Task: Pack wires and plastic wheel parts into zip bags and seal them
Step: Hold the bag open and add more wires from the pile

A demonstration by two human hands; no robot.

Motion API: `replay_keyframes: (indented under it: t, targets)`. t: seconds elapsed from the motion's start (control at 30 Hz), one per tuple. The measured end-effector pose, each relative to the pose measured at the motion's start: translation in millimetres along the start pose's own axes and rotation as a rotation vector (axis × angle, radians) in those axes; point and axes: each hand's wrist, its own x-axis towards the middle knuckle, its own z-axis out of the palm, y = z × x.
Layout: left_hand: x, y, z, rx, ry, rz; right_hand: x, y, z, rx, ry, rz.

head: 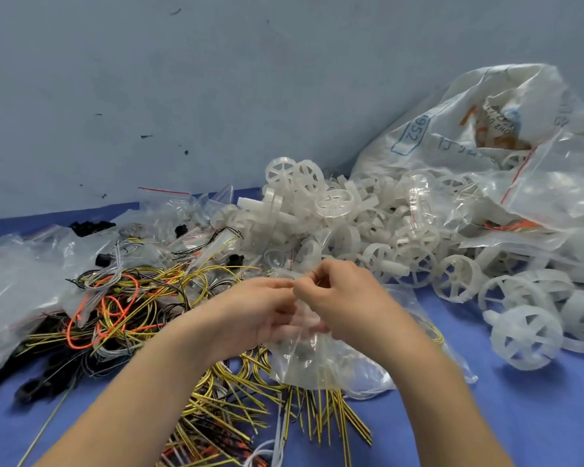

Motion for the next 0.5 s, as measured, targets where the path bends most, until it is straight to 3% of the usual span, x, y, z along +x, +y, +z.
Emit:
replay_keyframes:
  t: [0.1,0.23,0.4,0.5]
  targets:
    - [-13.9,-3.0,-23.9,0.091,0.027,0.142,-0.1,-0.1,-2.4,-0.015,0.025,0.003]
    - [-31.1,-19.8,-53.8,0.291,0.243,0.285,-2.8,-3.0,-2.0,-0.064,0.024,0.012]
    - [-23.1,-41.0,-67.3,0.758,0.448,0.391,-3.6,-9.8,2.8,-0.109,-0.005,0.01]
    - [-14.6,-50.5,-64.8,0.991,0.45,0.395,-5.8,-11.2,5.4,-0.135,-0.015,0.014]
